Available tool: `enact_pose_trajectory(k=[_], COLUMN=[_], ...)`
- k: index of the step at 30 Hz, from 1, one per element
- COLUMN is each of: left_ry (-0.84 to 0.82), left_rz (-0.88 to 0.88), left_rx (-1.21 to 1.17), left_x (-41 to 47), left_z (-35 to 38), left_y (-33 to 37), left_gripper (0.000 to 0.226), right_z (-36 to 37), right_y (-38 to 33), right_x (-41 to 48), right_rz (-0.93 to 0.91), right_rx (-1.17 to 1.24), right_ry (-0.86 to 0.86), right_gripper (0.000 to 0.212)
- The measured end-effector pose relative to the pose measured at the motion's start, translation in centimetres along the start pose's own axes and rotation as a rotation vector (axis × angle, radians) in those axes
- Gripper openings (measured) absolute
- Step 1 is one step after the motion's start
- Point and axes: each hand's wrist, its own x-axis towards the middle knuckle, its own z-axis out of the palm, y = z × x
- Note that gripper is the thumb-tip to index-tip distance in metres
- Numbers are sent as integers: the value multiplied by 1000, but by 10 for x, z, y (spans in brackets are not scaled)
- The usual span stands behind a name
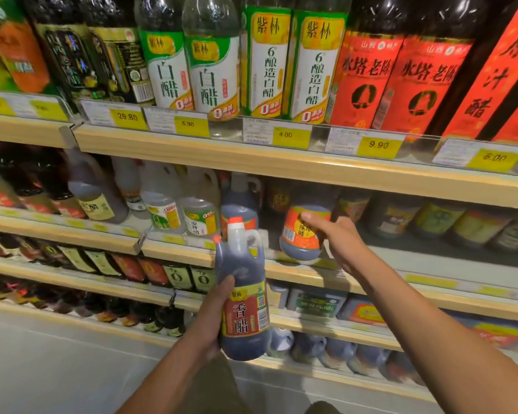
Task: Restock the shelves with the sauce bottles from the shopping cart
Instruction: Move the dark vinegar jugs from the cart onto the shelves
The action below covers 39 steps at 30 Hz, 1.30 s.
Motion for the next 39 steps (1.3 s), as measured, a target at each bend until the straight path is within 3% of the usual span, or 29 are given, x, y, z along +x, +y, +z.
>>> enact_pose_trajectory(k=[2,5,9,14,19,23,25,28,29,31,34,39], left_ry=[22,19,48,57,78,39,1,-41,-44,-68,-85,-101], left_rz=[5,12,36,70,68,58,59,53,44,21,-16,-64], left_rx=[4,-1,14,33,27,56,81,96,100,94,100,102], left_x=[3,7,12,11,4,-7,-12,-21,-24,-31,-39,-51], left_z=[-6,-12,-20,-26,-26,-14,-5,13,20,34,54,85], left_y=[2,4,5,8,15,27,33,42,43,46,44,33], left_gripper=[91,112,106,112,94,106,106,99,99,95,102,93], right_z=[7,23,38,43,44,44,40,21,15,4,-9,-27], right_y=[-5,-14,-13,-4,-14,-27,-31,-22,-20,-16,-10,-12], right_x=[15,26,34,39,26,16,9,-9,-20,-42,-78,-134], right_rz=[68,118,32,132,225,203,144,-12,-31,-20,90,174], right_rx=[-91,-208,-313,-386,-432,-487,-510,-432,-366,-241,-94,-32], right_ry=[50,12,-4,-19,-34,-53,5,67,49,-36,-203,-432], right_gripper=[79,50,67,78,54,41,31,38,32,39,31,38])
